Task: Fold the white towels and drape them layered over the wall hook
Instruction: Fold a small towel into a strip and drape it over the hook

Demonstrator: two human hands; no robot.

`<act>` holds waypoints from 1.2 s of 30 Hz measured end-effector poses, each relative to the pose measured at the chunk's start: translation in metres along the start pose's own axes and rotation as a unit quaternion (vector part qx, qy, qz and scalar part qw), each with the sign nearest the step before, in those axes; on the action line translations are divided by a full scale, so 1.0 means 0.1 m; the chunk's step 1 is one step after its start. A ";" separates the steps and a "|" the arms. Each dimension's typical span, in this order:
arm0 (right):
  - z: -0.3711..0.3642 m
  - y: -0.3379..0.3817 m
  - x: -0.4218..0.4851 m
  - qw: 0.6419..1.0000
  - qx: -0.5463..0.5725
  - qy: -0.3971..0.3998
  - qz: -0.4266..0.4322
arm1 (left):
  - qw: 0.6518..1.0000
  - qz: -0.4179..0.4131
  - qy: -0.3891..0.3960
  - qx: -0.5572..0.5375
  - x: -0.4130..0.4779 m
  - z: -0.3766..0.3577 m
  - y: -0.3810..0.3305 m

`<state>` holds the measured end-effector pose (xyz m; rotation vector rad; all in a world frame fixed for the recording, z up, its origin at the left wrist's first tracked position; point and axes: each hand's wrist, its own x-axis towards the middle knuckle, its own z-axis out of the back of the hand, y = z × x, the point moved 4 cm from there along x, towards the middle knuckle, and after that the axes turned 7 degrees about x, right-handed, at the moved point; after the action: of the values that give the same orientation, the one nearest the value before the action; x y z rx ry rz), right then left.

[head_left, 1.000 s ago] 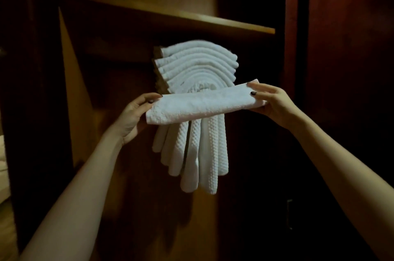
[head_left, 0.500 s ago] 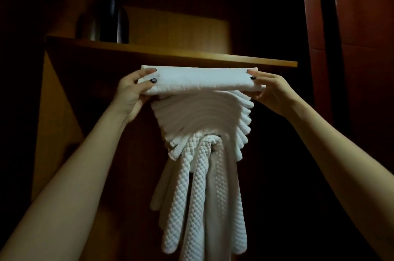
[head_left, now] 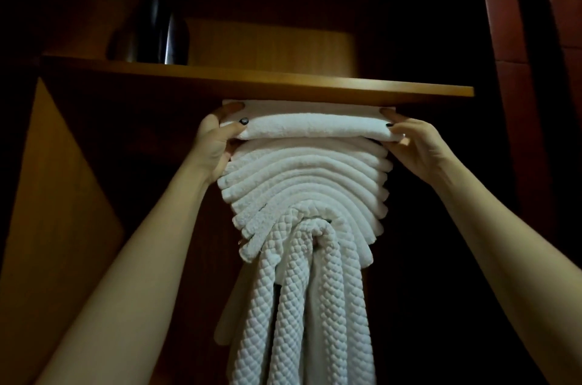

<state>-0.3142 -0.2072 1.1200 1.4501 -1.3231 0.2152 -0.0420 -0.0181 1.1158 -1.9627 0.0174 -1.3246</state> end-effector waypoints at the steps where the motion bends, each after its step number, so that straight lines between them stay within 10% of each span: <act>1: 0.01 -0.03 0.03 1.000 0.000 0.004 -0.001 | 1.000 0.006 0.000 0.014 0.02 0.03 0.01; 12: 0.10 -0.29 0.21 0.985 -0.150 0.059 -0.056 | 0.995 0.097 0.038 0.010 0.06 0.13 0.18; 26: 0.05 -0.20 0.19 0.970 -0.234 0.067 -0.015 | 0.988 0.015 0.093 0.124 -0.08 0.22 -0.02; 30: -0.04 -0.18 0.09 0.924 -0.377 0.049 0.026 | 0.937 -0.026 0.050 0.345 -0.15 0.17 -0.03; 33: -0.16 -0.02 0.05 0.811 -0.562 -0.020 0.159 | 0.831 -0.114 -0.014 0.544 -0.15 0.11 -0.21; 36: -0.33 -0.06 -0.03 0.771 -0.595 0.045 0.221 | 0.767 -0.230 0.005 0.599 -0.18 -0.07 -0.35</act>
<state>-0.2939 -0.1815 1.1265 0.0373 -1.2808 -0.2437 -0.0698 0.0102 1.1232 -0.8284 -1.0987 -1.1255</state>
